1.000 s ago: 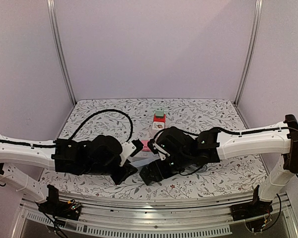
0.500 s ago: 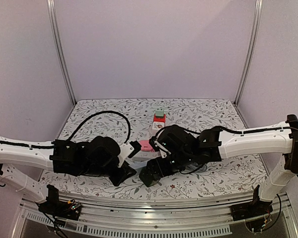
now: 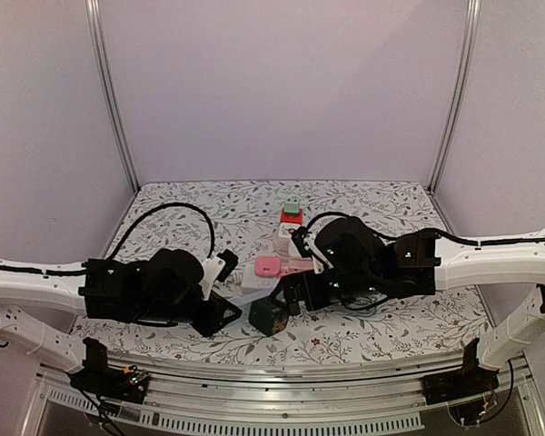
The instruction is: Pull the plug off the socket
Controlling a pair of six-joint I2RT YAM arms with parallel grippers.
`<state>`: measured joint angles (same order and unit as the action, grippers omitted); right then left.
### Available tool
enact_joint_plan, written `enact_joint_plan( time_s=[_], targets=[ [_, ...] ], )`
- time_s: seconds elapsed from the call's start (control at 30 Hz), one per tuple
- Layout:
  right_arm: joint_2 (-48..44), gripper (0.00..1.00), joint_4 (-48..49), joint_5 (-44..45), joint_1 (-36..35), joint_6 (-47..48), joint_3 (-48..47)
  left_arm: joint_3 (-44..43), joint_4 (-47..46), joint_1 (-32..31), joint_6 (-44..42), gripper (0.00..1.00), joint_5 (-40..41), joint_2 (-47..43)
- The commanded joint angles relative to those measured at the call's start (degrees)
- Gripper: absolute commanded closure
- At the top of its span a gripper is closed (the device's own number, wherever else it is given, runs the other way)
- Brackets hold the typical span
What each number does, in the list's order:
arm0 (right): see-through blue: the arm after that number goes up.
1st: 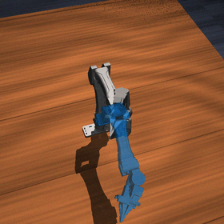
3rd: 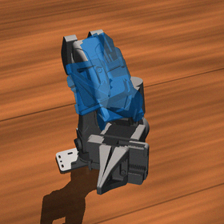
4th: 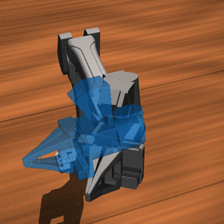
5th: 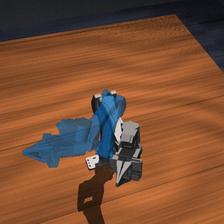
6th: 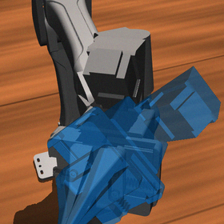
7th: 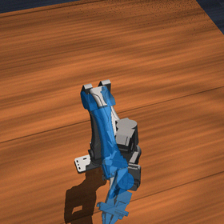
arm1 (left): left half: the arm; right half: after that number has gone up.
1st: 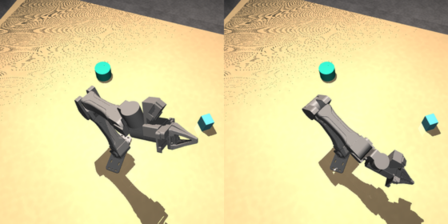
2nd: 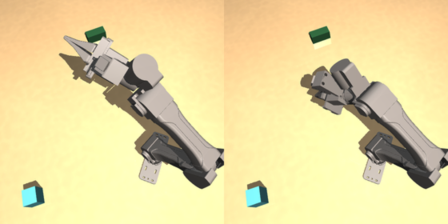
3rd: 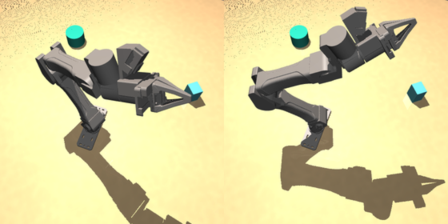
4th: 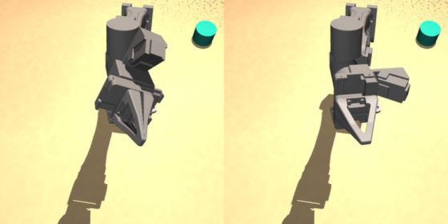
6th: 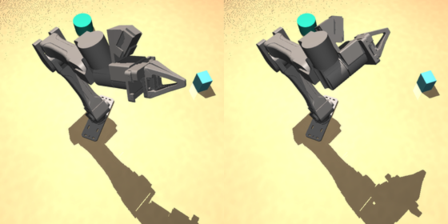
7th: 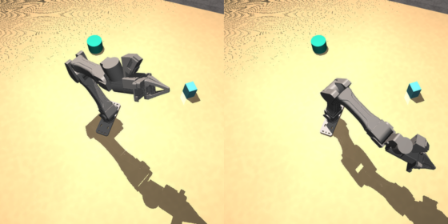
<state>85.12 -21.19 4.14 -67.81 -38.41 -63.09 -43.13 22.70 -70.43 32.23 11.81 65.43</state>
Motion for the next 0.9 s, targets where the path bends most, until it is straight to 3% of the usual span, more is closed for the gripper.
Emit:
enact_joint_plan(
  time_s=[0.0, 0.2, 0.5, 0.87],
  targets=[
    [-3.98, 0.03, 5.22, 2.59, -0.18, -0.53, 2.83, 2.18, -5.78, 3.89, 10.60, 1.00, -2.66, -3.32],
    [-3.57, 0.03, 7.45, 1.67, -0.83, -0.93, 3.92, 6.13, -12.88, 7.77, 16.28, 1.00, -8.53, -7.62],
    [1.47, 0.03, 10.20, -0.98, -2.33, -1.33, 1.31, 8.46, -16.35, 11.36, 18.65, 1.00, -15.87, -10.98],
    [5.42, 0.08, 10.11, -0.54, -2.65, -2.97, -0.89, 8.03, -16.46, 12.75, 18.75, 1.00, -17.96, -10.38]
  ],
)
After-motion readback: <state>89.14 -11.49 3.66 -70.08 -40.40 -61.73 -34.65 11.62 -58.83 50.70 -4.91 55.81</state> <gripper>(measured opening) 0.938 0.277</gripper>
